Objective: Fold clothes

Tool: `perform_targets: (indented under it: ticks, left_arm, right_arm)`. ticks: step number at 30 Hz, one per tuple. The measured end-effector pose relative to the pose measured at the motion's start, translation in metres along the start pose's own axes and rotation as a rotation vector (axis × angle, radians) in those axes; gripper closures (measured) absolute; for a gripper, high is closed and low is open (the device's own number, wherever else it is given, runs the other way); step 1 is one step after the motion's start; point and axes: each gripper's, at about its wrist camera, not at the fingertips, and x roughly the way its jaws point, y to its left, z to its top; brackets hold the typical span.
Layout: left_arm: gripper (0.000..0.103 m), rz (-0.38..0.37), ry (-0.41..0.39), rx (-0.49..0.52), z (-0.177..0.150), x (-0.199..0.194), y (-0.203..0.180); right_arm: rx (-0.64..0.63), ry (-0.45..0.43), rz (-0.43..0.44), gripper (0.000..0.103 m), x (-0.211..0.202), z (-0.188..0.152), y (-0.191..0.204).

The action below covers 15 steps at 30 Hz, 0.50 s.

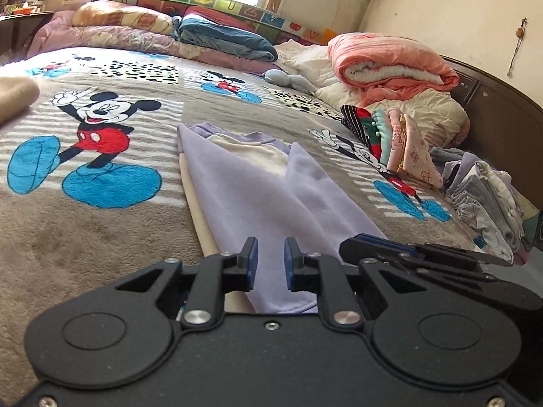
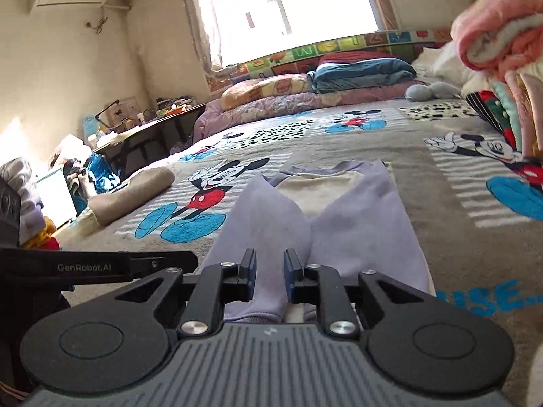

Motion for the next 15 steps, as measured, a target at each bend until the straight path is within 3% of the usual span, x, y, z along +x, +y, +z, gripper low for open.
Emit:
perform_targets:
  ticks: [2, 3, 5, 8, 11, 15]
  left_arm:
    - [0.091, -0.008, 0.114, -0.081, -0.005, 0.026, 0.014]
    - [0.091, -0.013, 0.111, -0.094, -0.003, 0.027, 0.016]
    - [0.090, -0.026, 0.087, -0.105, 0.003, 0.024, 0.018]
    - [0.089, -0.039, 0.015, -0.014, 0.021, 0.021, 0.007]
    - [0.089, 0.028, 0.006, 0.091, 0.040, 0.044, 0.001]
    - [0.086, 0.073, 0.045, 0.161, 0.059, 0.083, 0.009]
  right_arm:
    - [-0.016, 0.104, -0.004, 0.084, 0.022, -0.006, -0.003]
    - [-0.007, 0.191, -0.019, 0.083, 0.035, -0.016, -0.007]
    - [-0.027, 0.154, -0.014, 0.085, 0.030, -0.025, -0.009]
    - [-0.122, 0.074, -0.038, 0.082, 0.006, -0.030, 0.008]
    - [-0.211, 0.014, -0.033, 0.082, -0.008, -0.029, 0.021]
    - [-0.237, 0.063, 0.007, 0.075, 0.001, -0.035, 0.023]
